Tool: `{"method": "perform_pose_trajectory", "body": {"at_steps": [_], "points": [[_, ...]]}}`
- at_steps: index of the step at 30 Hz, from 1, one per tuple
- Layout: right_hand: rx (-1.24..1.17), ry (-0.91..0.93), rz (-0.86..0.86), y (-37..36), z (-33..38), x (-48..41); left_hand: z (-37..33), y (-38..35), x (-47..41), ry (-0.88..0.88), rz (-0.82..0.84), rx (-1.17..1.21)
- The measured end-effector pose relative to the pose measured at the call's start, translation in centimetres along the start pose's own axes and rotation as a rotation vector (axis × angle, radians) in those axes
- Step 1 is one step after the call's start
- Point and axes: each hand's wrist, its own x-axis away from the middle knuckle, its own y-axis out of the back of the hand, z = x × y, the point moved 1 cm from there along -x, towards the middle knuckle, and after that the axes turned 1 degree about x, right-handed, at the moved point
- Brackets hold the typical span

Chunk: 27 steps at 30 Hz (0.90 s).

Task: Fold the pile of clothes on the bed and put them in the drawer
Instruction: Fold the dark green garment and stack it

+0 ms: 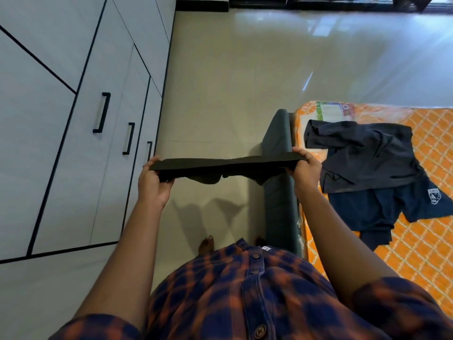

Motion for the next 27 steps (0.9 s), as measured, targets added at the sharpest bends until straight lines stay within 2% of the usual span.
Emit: {"method": "perform_pose_trajectory", "body": {"at_steps": [2,4,7,9,14,16,18,23,27], "points": [[-0.207,-0.096,0.016,-0.5,0.2,-0.3,0.2,0.3,0.8,0.029,0.030,0.118],[-0.431,-0.250,0.060,-1.3,0.3,-0.2,0.4,0.4,1.2,0.050,0.000,0.287],[-0.727,-0.381,0.064,-2.8,0.5,0.8,0.2,-0.1,1.4,0.043,-0.049,0.540],[-0.859,-0.433,0.030,-3.6,0.7,1.5,-0.1,-0.8,1.3,0.024,-0.084,0.579],[-0.959,-0.475,-0.086,-4.5,2.1,2.3,-1.1,-3.0,0.7,0.012,-0.110,0.151],[-0.943,-0.473,-0.164,-4.2,2.1,2.0,-1.2,-3.5,1.1,-0.052,-0.098,0.120],[-0.918,-0.461,-0.167,-3.6,2.0,1.7,-0.8,-3.6,1.6,-0.104,-0.136,0.116],[-0.805,-0.444,-0.181,-2.5,0.8,2.3,0.5,-2.0,1.1,-0.107,-0.395,0.033],[-0.894,-0.379,-0.234,-1.9,-0.8,4.8,-0.2,-1.6,0.8,-0.276,-0.318,-0.160]]}}
